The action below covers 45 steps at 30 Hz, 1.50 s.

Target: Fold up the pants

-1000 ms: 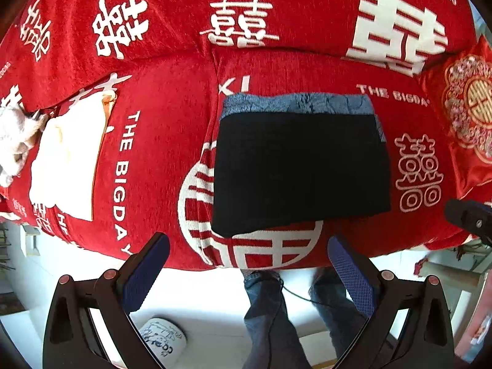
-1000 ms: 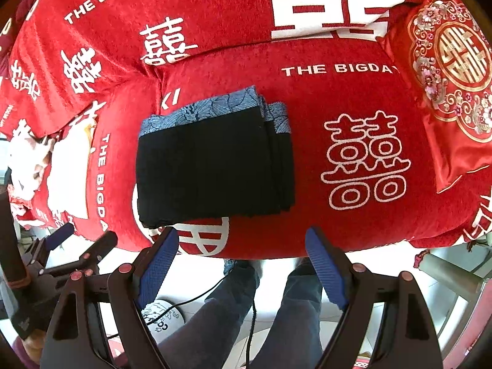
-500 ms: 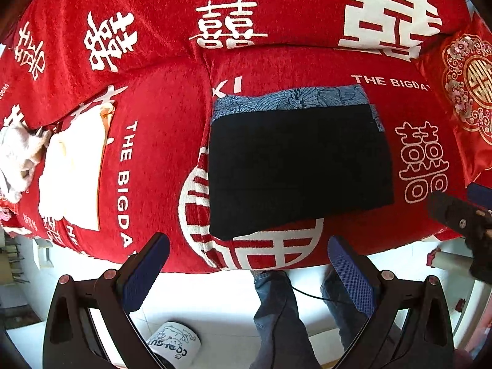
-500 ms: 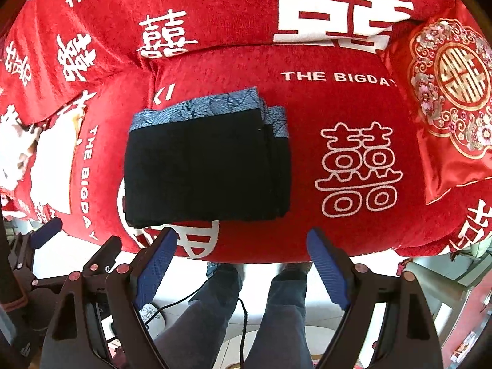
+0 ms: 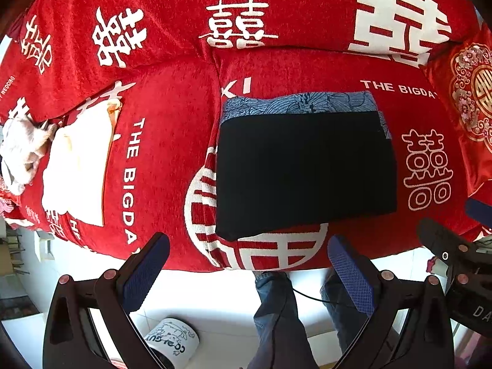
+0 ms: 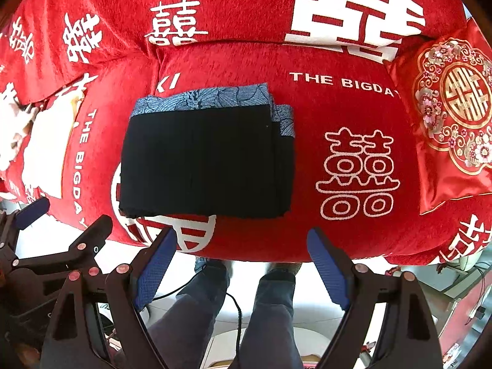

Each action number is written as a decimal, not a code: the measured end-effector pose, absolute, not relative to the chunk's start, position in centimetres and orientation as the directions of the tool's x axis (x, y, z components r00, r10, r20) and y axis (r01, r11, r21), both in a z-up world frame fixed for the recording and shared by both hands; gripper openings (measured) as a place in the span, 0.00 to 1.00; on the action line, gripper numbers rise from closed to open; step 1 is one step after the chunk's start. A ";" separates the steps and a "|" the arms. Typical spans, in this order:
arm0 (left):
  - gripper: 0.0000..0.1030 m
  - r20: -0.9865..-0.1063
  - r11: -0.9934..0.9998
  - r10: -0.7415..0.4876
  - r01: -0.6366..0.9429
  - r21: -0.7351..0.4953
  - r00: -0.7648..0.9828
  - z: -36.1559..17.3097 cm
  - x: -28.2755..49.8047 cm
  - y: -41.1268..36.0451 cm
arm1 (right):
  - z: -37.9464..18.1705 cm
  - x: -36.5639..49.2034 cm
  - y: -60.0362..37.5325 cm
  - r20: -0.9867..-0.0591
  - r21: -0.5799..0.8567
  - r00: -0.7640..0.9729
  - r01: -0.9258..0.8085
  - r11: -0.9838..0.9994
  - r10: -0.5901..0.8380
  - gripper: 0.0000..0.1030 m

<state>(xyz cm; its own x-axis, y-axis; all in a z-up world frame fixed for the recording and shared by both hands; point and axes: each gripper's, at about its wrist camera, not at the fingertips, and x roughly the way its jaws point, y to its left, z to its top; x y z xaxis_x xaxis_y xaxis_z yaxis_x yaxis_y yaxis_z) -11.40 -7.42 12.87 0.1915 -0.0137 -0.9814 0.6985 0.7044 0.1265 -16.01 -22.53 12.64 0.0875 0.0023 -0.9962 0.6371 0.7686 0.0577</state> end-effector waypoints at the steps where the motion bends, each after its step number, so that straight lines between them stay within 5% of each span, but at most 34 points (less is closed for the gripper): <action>1: 1.00 -0.981 0.705 -0.013 0.698 0.126 0.191 12.9 -11.4 -7.4 | 12.6 -16.0 -22.5 -0.996 0.058 0.087 0.637 0.769 0.002 0.86; 45: 1.00 -0.982 0.704 -0.026 0.701 0.116 0.188 13.1 -11.5 -7.4 | 13.3 -16.5 -21.8 -0.996 0.028 0.083 0.652 0.758 -0.035 0.86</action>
